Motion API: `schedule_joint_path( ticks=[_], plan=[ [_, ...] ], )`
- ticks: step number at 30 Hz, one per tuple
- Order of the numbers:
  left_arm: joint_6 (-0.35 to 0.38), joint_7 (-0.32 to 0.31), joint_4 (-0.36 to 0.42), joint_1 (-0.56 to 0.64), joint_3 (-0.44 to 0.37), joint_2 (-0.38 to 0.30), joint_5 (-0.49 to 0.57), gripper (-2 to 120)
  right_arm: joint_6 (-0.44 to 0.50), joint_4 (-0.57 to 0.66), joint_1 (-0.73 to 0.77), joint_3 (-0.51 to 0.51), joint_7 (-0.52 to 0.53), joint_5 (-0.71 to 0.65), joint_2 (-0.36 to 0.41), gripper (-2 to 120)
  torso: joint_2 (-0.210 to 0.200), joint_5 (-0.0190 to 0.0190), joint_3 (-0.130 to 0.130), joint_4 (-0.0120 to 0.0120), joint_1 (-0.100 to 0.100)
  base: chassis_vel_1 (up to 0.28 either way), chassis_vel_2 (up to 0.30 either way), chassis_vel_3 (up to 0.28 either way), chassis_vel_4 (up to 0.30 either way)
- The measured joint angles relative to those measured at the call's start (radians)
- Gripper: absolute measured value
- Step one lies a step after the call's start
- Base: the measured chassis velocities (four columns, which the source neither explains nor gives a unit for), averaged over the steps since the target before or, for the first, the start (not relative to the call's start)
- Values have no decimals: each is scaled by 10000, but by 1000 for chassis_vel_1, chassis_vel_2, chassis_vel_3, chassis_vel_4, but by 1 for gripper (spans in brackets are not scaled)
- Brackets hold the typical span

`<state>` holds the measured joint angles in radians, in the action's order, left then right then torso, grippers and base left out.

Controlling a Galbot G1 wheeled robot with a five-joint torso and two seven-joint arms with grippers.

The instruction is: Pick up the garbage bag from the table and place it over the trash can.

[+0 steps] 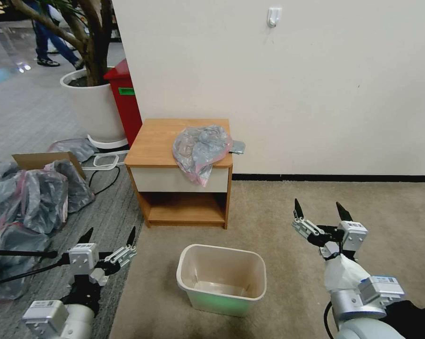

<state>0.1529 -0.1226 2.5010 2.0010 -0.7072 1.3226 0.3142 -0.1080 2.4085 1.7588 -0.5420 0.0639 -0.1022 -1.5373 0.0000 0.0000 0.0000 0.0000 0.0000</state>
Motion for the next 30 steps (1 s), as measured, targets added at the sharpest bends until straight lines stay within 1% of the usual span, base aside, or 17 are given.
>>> schedule_joint_path(
  ticks=[10, 15, 17, 18, 19, 20, 21, 22, 24, 25, 26, 27, 30],
  plan=[
    [-55, 0, -6, 8, -12, 14, 8, 100, -1, -29, -102, 13, 0, -92, 25, 100, 0, 0, 0, 0, 0, 0, 0, 0, 0],
    [-181, -1, -8, 49, -60, 21, 9, 100, -273, -345, -648, 10, 19, -1065, 242, 100, 0, 0, 0, 0, 0, 0, 0, 0, 0],
    [-280, -3, -9, 105, -118, 40, 9, 100, -496, -575, -1014, 87, 25, -1974, 380, 100, 0, 0, 0, 0, 0, 0, 0, 0, 0],
    [-280, -3, -9, 105, -118, 40, 9, 100, -496, -575, -1014, 87, 25, -1974, 380, 100, 0, 0, 0, 0, 0, 0, 0, 0, 0],
    [-301, -4, -8, 116, -131, 45, 9, 100, -610, -707, -1195, 163, 26, -2465, 430, 100, 0, 1, 0, 0, 0, 0, 0, 0, 0],
    [-305, -5, -9, 119, -134, 46, 9, 100, -648, -757, -1263, 194, 27, -2649, 449, 100, 0, 1, 0, 0, 0, 0, 0, 0, 0],
    [-316, -5, -9, 127, -141, 47, 9, 100, -866, -1032, -1630, 369, 40, -3721, 533, 100, 0, 0, 0, 0, 0, 0, 0, 0, 0],
    [-316, -5, -9, 127, -141, 47, 9, 100, -866, -1032, -1630, 369, 40, -3721, 533, 100, 0, 0, 0, 0, 0, 0, 0, 0, 0],
    [-327, -6, -9, 134, -143, 52, 26, 100, -1079, -1350, -2121, 608, 164, -4931, 633, 100, 0, 1, 0, 0, 0, 0, 0, 0, 0],
    [-351, -7, -9, 157, -153, 65, 84, 100, -1202, -1575, -2489, 746, 296, -5754, 680, 100, 0, 0, 0, -1, 0, 0, 0, 0, 0],
    [-370, -11, -9, 182, -159, 78, 135, 100, -1272, -1709, -2724, 825, 380, -6205, 693, 100, 0, 0, 1, 1, 0, 0, 0, 0, 0],
    [-370, -11, -9, 182, -159, 78, 135, 100, -1272, -1709, -2724, 825, 380, -6205, 693, 100, 0, 0, 1, 1, 0, 0, 0, 0, 0],
    [-403, -19, -10, 221, -171, 101, 223, 100, -1497, -2472, -3976, 1102, 836, -8309, 679, 100, -1, 0, 1, 0, 0, 0, 0, 0, 0]
  ],
)
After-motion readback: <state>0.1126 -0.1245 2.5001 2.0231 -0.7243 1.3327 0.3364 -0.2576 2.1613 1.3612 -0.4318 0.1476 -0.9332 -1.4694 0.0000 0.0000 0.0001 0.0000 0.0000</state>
